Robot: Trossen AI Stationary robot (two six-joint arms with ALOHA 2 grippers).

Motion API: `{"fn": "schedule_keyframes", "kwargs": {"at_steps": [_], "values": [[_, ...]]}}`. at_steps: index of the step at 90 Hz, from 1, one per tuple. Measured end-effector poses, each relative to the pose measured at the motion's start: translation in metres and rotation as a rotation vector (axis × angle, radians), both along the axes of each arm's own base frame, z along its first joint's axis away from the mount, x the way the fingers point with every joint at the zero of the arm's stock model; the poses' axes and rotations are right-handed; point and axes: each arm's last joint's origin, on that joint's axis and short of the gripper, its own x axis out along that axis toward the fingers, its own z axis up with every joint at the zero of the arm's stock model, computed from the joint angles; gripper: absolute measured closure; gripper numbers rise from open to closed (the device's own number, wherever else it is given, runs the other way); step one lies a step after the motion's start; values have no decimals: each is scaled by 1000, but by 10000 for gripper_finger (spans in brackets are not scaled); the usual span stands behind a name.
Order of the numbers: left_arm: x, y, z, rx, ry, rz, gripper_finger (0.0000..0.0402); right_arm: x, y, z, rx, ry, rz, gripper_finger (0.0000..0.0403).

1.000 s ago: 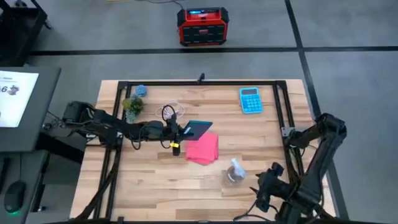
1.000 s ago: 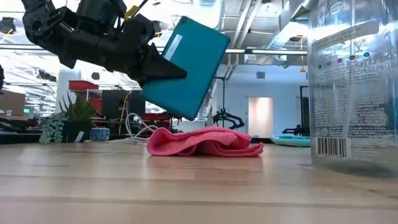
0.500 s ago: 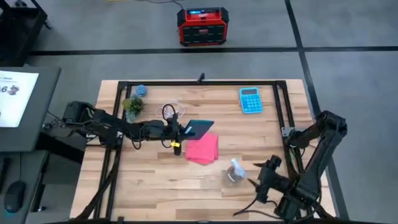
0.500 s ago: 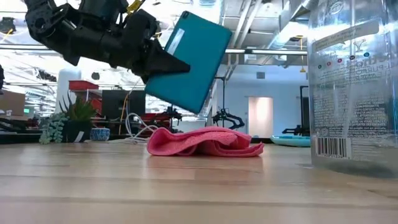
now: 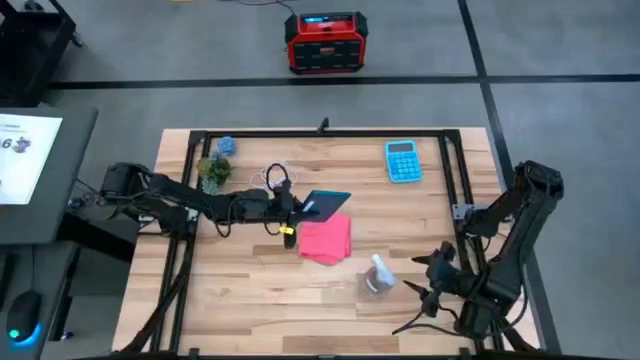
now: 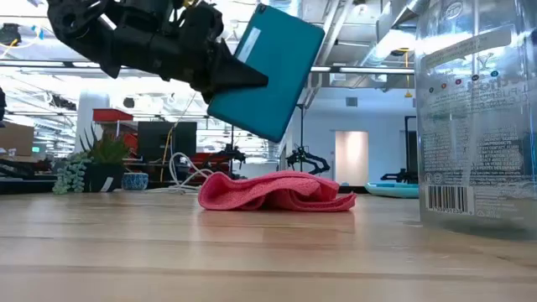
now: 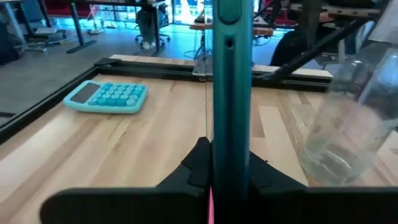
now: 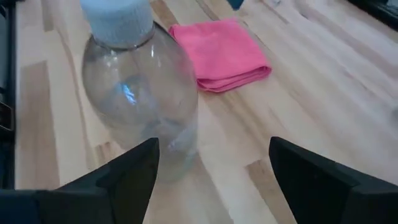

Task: Apply microfiber cloth
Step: Spray the back of the cellphone using the spray bottle

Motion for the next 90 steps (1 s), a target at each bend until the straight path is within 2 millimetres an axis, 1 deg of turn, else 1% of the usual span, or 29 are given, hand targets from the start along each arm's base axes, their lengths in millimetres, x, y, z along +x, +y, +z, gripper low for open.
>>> {"fn": "schedule_keyframes", "kwargs": {"at_steps": [14, 28, 43, 51, 58, 67, 77, 84, 90], "values": [[0, 4, 0, -50, -8, 26, 392, 12, -1, 1, 29, -5, -7, 112], [0, 5, -5, -46, -1, 26, 392, 24, 0, 3, -56, -23, 78, 112], [-4, 5, -16, -62, 13, 29, 392, 31, -2, 5, -105, -40, 89, 112], [-5, 5, -16, -64, 4, 29, 392, 35, -2, 6, -95, -68, 80, 112], [-5, 5, -15, -56, -2, 27, 392, 39, 2, 8, -71, -95, 101, 112], [-5, 4, -15, -54, -5, 26, 392, 45, 11, 13, -17, -131, 169, 112], [-5, 4, -15, -37, -5, 23, 392, 51, 17, 20, -17, -183, 223, 112], [-5, 5, -15, -32, -4, 24, 392, 57, 13, 21, -37, -192, 221, 112], [-5, 5, -15, -30, -4, 25, 392, 64, 6, 21, -45, -188, 189, 112]]}}
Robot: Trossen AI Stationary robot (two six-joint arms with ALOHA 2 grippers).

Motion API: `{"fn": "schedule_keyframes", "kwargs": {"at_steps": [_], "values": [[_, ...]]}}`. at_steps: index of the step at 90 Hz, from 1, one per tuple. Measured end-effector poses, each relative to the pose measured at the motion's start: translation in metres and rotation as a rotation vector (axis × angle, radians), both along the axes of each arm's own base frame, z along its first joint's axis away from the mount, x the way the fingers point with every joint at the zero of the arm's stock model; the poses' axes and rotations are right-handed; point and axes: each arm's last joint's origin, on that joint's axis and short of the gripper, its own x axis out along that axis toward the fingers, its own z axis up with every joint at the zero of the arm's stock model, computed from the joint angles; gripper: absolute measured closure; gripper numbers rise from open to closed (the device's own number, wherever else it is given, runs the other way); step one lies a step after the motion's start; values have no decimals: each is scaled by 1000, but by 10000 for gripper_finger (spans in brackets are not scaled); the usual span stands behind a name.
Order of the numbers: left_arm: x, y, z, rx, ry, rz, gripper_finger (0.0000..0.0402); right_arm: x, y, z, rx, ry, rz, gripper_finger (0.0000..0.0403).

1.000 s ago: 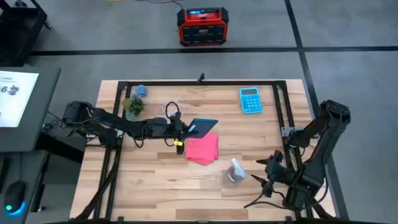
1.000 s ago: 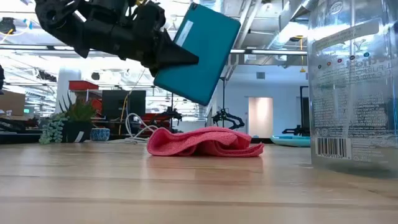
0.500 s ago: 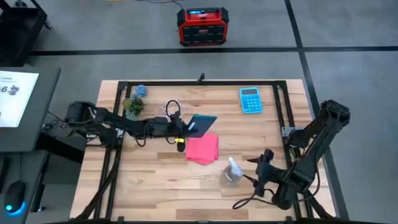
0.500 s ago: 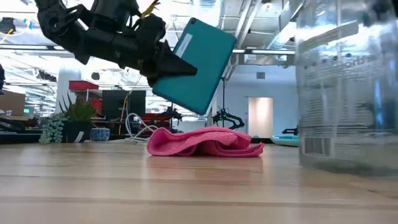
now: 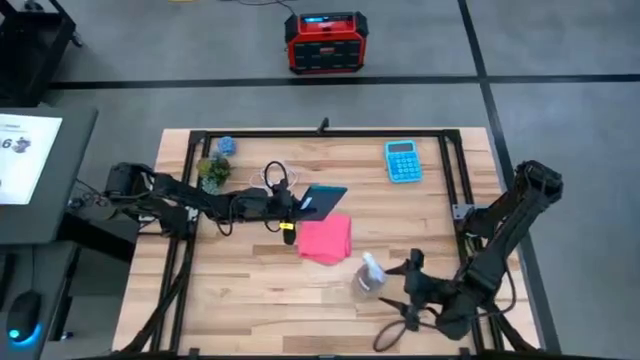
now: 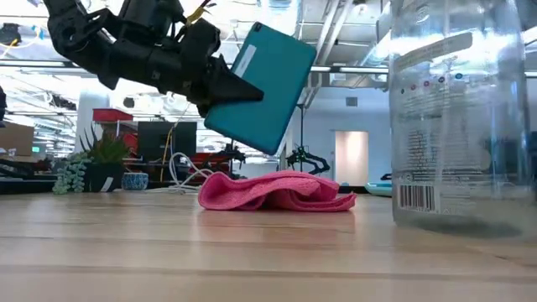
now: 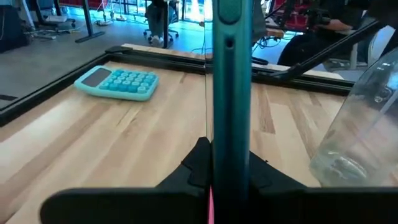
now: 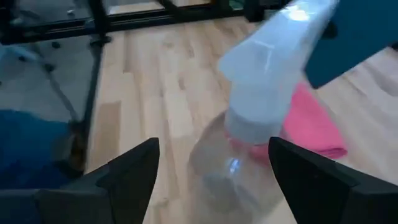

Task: Apply microfiber cloth
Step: Spray the back of the cellphone using the spray bottle

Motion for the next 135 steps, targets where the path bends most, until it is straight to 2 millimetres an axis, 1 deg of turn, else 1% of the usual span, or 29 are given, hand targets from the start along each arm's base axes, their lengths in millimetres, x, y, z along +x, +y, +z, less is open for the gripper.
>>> {"fn": "schedule_keyframes", "kwargs": {"at_steps": [11, 22, 37, 49, 64, 79, 88, 101, 107, 113, 121, 131, 135], "values": [[0, 0, 0, 6, 1, -1, 392, 15, -10, -2, -9, -1, -46, 112], [0, 0, 0, 25, 5, -5, 392, 24, -18, -1, -15, 1, -51, 112], [0, 0, 0, 39, 9, -7, 392, 31, -23, 1, -2, -16, -70, 112], [0, 0, 0, 54, 11, -9, 392, 32, -24, 2, -1, -19, -74, 113], [0, 1, 0, 54, 12, -8, 392, 34, -24, 3, -42, -24, -46, 113], [0, 1, 0, 54, 12, -8, 392, 41, -24, 9, -72, -44, 26, 113], [0, 1, 0, 54, 12, -8, 392, 46, -30, 8, -52, -16, 48, 113], [0, 1, 0, 53, 12, -8, 392, 53, -37, 7, 23, 18, 88, 118], [0, 1, 0, 53, 12, -8, 392, 55, -39, 6, 39, 22, 86, 131], [0, 1, 0, 53, 12, -8, 392, 55, -40, 6, 40, 23, 83, 154], [0, 1, 0, 53, 12, -8, 392, 55, -40, 6, 39, 24, 82, 201], [0, 1, 0, 52, 16, -8, 392, 54, -38, 6, 40, 23, 86, 281], [0, 1, -1, 52, 17, -8, 392, 53, -38, 7, 37, 25, 88, 284]]}}
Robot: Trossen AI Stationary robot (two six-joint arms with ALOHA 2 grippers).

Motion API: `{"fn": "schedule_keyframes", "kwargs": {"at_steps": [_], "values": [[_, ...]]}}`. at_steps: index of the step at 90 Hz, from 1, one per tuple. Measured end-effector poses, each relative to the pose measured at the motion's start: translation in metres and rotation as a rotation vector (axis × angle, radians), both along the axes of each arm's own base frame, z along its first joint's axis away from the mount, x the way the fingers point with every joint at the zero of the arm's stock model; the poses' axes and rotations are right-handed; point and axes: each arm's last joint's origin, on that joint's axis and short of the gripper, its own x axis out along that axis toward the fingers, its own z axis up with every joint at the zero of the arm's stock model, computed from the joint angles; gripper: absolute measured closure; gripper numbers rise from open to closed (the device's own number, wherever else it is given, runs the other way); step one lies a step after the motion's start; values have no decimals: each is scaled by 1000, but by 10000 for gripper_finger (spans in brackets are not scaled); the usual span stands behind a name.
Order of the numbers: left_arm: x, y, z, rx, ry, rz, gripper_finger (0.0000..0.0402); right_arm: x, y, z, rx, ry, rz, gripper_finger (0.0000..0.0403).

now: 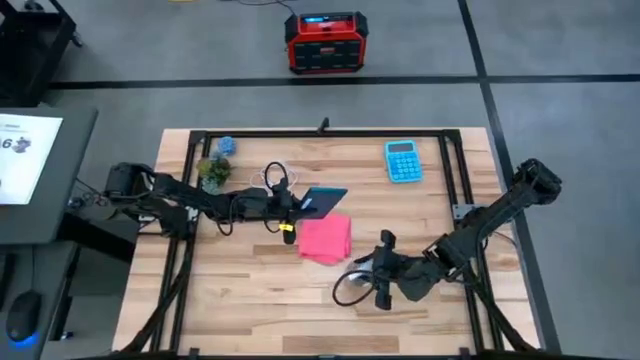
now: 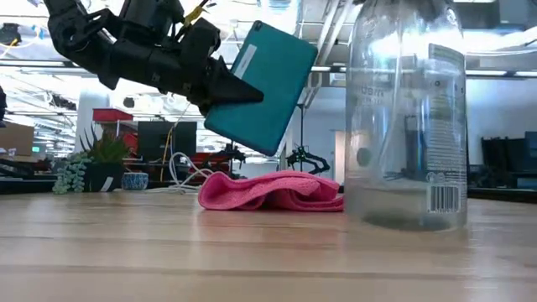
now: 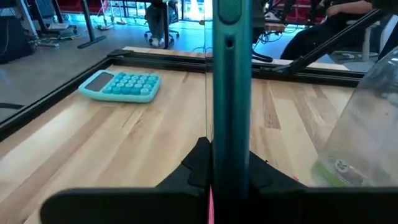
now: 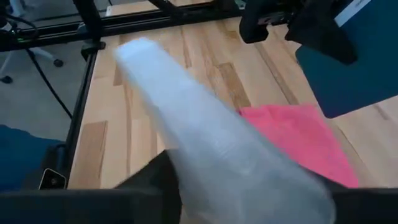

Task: Apply microfiber cloth
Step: Spray the back of the cellphone using the spray bottle

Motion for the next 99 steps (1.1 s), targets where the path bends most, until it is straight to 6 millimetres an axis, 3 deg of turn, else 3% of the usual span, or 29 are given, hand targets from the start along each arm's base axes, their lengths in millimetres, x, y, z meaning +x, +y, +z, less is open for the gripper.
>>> {"fn": "schedule_keyframes", "kwargs": {"at_steps": [21, 43, 63, 90, 99], "values": [[0, 0, -2, 1, 20, 0, 392, -1, 2, 19, 60, -6, -76, 284], [-1, 0, -4, 1, 46, 0, 392, -21, 13, 33, 210, -23, -290, 284], [-1, -2, -6, 2, 65, -8, 392, -30, 31, 20, 248, 65, -352, 284], [-1, -6, -6, 16, 71, -24, 392, -11, 50, 9, 127, 144, -300, 284], [-1, -6, -6, 16, 68, -26, 392, -7, 59, 7, 117, 185, -196, 235]]}}
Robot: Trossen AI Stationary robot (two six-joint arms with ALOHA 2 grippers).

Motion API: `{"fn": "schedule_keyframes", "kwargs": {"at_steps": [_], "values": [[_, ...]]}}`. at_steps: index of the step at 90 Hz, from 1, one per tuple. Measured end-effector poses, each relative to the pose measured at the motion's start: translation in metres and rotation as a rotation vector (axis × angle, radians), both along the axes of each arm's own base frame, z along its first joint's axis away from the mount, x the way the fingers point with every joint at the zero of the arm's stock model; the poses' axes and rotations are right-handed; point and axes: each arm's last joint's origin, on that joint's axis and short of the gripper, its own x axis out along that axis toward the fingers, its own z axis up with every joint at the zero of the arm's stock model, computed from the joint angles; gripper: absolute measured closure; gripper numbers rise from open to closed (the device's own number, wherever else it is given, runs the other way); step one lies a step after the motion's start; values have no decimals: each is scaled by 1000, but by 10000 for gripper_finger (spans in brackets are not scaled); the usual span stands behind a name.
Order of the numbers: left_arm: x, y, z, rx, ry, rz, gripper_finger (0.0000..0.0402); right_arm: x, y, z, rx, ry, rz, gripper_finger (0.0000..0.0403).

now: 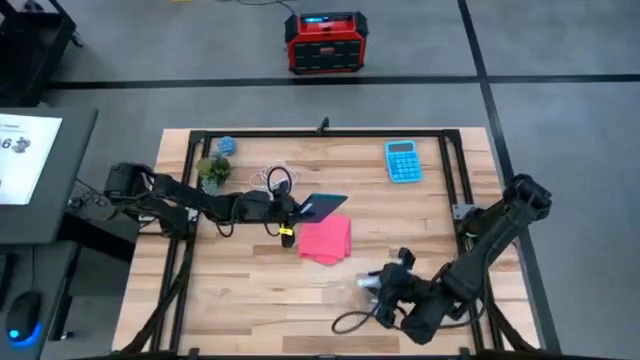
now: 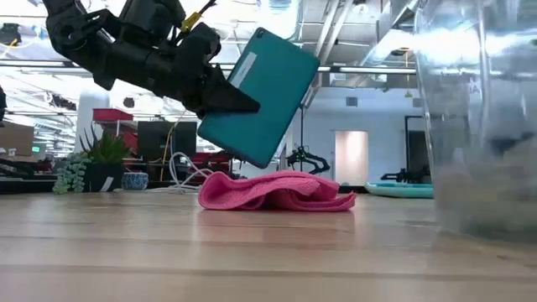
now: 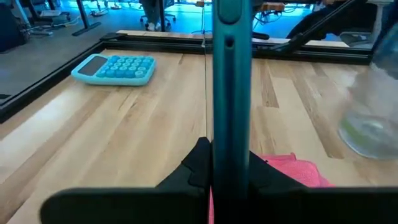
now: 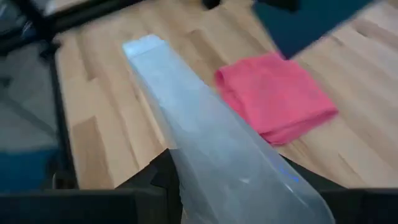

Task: Apply microfiber cloth
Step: Spray the back of the cellphone using the spray bottle

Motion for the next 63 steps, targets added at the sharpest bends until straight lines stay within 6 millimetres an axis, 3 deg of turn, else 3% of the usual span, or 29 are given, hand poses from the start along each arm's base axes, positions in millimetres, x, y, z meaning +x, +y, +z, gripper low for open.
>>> {"fn": "schedule_keyframes", "kwargs": {"at_steps": [11, 20, 63], "values": [[0, 0, 0, 8, 0, -4, 392, 1, 2, -1, 8, 2, 22, 150], [0, -1, 0, 8, 0, -5, 392, 2, 2, -1, 42, 7, 13, 117], [0, -1, 1, 19, -4, -7, 392, 2, 4, 47, -29, -23, 68, 113]]}}
